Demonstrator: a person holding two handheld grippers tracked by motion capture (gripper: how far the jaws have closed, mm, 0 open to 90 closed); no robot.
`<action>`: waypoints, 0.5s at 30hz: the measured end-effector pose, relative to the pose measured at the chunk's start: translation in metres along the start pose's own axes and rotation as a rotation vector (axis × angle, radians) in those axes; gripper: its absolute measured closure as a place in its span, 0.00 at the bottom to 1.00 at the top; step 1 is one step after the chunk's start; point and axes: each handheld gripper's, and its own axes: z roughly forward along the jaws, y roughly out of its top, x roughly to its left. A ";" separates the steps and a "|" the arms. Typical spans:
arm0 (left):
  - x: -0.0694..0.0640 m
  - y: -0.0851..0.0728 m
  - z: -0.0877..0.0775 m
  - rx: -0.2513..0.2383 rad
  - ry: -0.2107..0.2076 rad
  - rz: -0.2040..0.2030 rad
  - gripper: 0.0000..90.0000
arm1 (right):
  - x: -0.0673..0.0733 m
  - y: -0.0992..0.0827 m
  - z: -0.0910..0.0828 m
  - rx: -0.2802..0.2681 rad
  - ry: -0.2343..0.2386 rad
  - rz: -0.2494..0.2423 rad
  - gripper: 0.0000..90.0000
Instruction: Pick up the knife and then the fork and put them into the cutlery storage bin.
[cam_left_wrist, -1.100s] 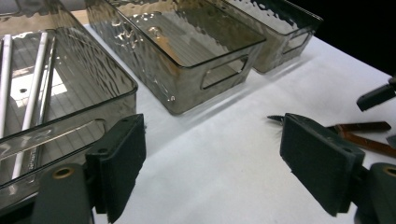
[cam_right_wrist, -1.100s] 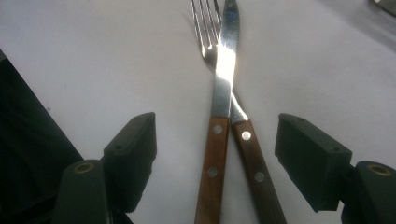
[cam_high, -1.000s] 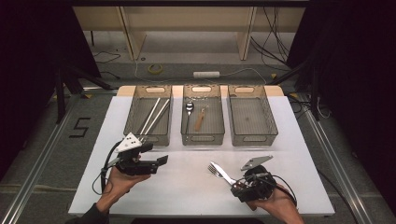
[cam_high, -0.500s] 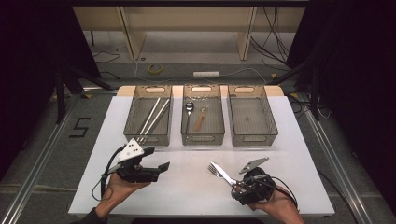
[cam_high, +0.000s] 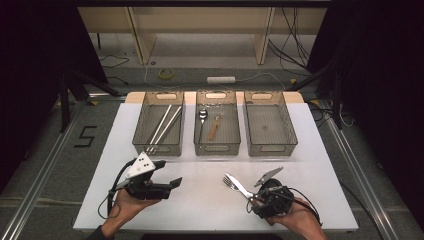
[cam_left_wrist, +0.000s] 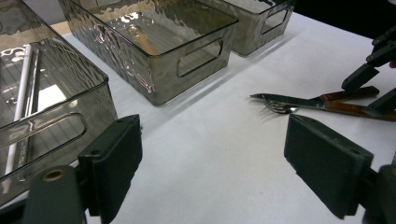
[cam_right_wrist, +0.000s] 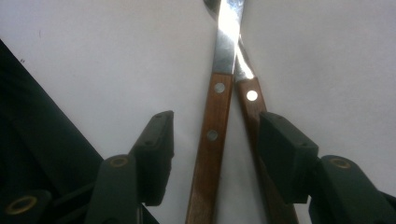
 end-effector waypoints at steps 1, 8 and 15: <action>-0.001 0.000 0.000 -0.003 0.001 0.000 0.21 | 0.001 0.001 0.001 0.006 -0.005 0.002 0.56; -0.002 -0.002 -0.004 -0.007 0.002 0.008 0.21 | 0.008 0.004 0.004 0.035 -0.014 0.021 0.65; -0.002 -0.003 -0.003 -0.005 0.005 0.011 0.21 | 0.009 0.007 0.012 0.077 -0.032 0.033 0.71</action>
